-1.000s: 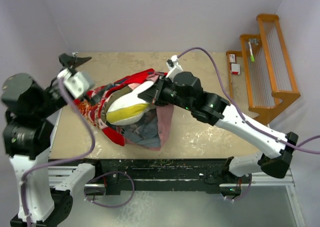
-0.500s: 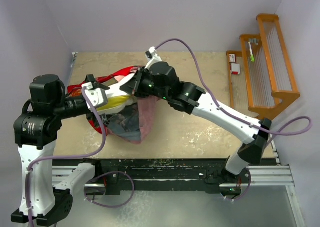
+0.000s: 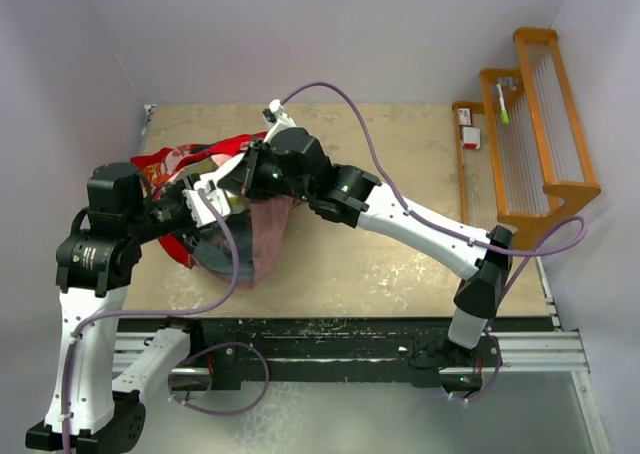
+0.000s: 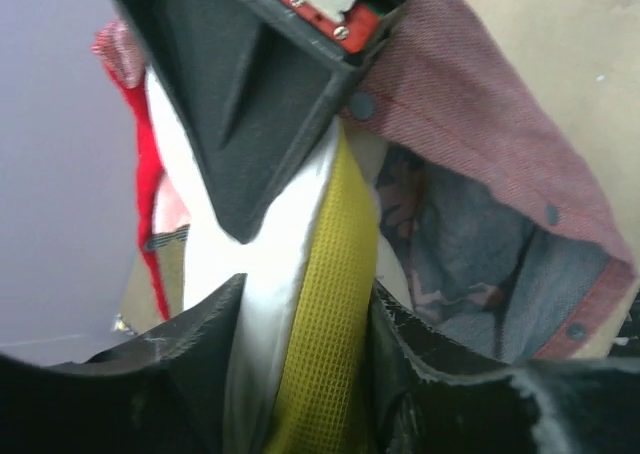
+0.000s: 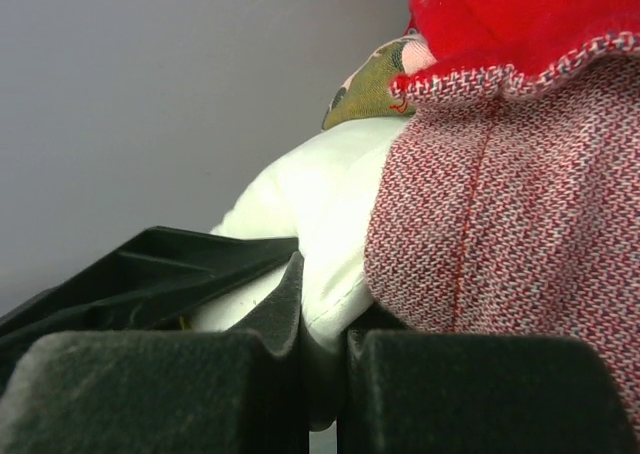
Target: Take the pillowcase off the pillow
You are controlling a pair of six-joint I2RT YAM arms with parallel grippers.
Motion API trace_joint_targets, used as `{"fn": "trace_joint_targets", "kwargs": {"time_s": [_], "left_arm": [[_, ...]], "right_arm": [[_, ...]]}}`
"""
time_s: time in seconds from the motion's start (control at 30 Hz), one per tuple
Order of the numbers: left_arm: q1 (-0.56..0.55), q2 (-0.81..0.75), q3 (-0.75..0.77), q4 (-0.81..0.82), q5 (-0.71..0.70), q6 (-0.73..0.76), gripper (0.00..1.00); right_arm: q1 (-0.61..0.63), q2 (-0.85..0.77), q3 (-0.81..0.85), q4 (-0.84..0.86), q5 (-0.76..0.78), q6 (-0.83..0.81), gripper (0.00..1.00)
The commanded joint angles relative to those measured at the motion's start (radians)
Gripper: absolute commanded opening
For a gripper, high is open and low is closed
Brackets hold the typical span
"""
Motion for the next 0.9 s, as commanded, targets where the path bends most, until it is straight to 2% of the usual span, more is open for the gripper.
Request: {"fn": "trace_joint_targets", "kwargs": {"time_s": [0.0,0.03,0.1,0.13,0.17,0.3,0.5,0.67,0.77,0.87], "left_arm": [[0.003,0.023,-0.017,0.122,-0.117,-0.028,0.32],[0.003,0.036,-0.013,0.13,-0.119,-0.058,0.19],[0.003,0.054,0.001,0.154,-0.125,-0.114,0.0],[0.003,0.057,0.006,0.159,-0.122,-0.128,0.0],[0.003,0.054,0.012,0.163,-0.114,-0.135,0.0],[0.003,0.039,0.025,0.164,-0.096,-0.142,0.0],[0.003,0.032,0.055,0.122,-0.085,-0.13,0.0],[0.003,0.043,0.099,0.107,-0.086,-0.139,0.0],[0.003,0.037,0.11,0.105,-0.092,-0.128,0.0],[0.002,0.034,0.122,0.096,-0.095,-0.122,0.0]], "right_arm": [[-0.004,-0.128,-0.031,0.202,-0.062,0.016,0.0],[-0.005,-0.148,-0.053,0.201,-0.058,0.009,0.0],[-0.012,-0.204,-0.107,0.181,-0.025,-0.015,0.17],[-0.018,-0.246,-0.148,0.169,0.003,-0.025,0.35],[-0.028,-0.294,-0.215,0.154,0.043,-0.033,0.45],[-0.07,-0.48,-0.415,0.086,0.201,-0.051,0.62],[-0.116,-0.593,-0.555,-0.018,0.287,-0.084,0.69],[-0.117,-0.532,-0.549,-0.055,0.237,-0.124,0.76],[-0.117,-0.51,-0.58,-0.041,0.207,-0.131,0.75],[-0.117,-0.52,-0.641,0.004,0.182,-0.127,0.68]]}}
